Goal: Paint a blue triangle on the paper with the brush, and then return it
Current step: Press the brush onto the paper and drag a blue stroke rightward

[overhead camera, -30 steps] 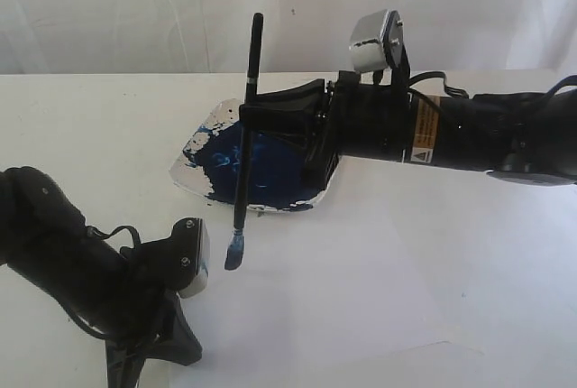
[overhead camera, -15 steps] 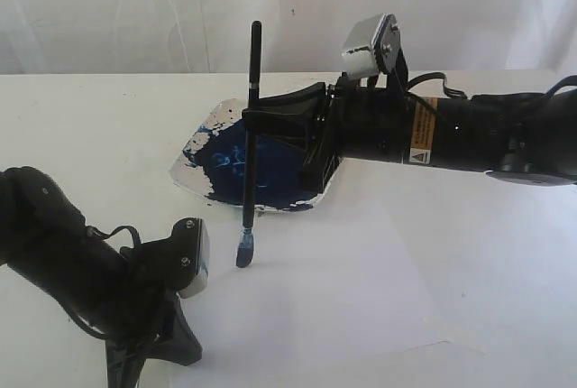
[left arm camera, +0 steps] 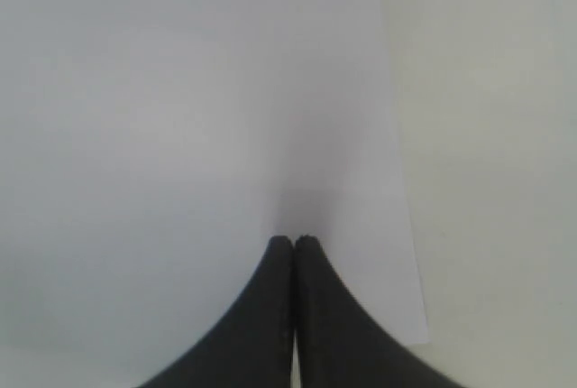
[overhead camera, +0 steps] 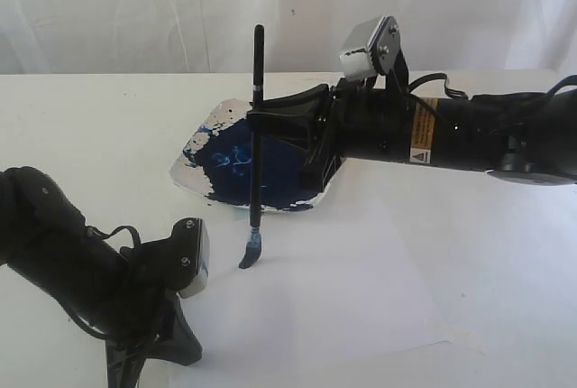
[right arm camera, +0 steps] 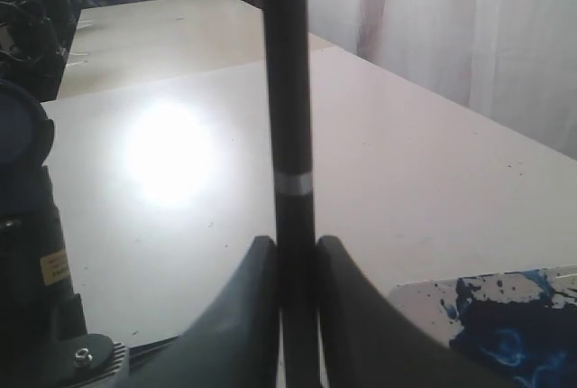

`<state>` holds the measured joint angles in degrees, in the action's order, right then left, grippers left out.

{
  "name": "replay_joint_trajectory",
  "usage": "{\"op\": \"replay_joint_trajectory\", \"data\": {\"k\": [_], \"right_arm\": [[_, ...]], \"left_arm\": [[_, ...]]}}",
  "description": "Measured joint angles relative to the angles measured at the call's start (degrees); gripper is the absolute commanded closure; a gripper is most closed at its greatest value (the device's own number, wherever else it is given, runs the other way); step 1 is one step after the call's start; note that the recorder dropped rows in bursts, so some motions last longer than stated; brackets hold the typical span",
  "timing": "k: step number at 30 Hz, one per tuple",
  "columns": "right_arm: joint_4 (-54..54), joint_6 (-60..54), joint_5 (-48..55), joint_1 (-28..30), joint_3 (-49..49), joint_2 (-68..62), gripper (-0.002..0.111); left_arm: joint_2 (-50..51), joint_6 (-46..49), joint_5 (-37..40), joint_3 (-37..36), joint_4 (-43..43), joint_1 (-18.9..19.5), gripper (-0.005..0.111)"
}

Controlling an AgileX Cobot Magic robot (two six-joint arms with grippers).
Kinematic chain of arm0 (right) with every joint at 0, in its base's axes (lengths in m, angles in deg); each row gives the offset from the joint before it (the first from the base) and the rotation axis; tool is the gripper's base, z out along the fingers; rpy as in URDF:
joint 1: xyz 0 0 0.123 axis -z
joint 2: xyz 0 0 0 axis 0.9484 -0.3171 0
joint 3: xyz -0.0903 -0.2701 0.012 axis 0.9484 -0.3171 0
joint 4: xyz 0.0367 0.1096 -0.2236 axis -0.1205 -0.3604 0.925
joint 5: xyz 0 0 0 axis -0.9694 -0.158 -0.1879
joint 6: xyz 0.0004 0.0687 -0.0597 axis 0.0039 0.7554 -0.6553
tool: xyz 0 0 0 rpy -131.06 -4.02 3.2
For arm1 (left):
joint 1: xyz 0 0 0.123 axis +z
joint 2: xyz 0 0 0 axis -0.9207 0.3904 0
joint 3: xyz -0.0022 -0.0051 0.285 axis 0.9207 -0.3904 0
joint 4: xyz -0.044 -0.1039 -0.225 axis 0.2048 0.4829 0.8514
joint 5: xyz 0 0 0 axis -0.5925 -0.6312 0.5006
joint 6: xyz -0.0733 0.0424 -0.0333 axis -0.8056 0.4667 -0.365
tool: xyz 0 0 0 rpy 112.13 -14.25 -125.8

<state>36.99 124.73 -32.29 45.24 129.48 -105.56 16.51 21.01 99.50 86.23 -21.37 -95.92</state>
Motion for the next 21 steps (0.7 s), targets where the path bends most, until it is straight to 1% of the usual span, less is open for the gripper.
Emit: {"op": "replay_joint_trajectory", "data": {"k": [21], "right_arm": [[2.12,0.00,0.69,7.58,0.00,0.96,0.108]], "left_arm": [[0.00,0.00,0.11,0.00,0.00,0.00,0.107]]}}
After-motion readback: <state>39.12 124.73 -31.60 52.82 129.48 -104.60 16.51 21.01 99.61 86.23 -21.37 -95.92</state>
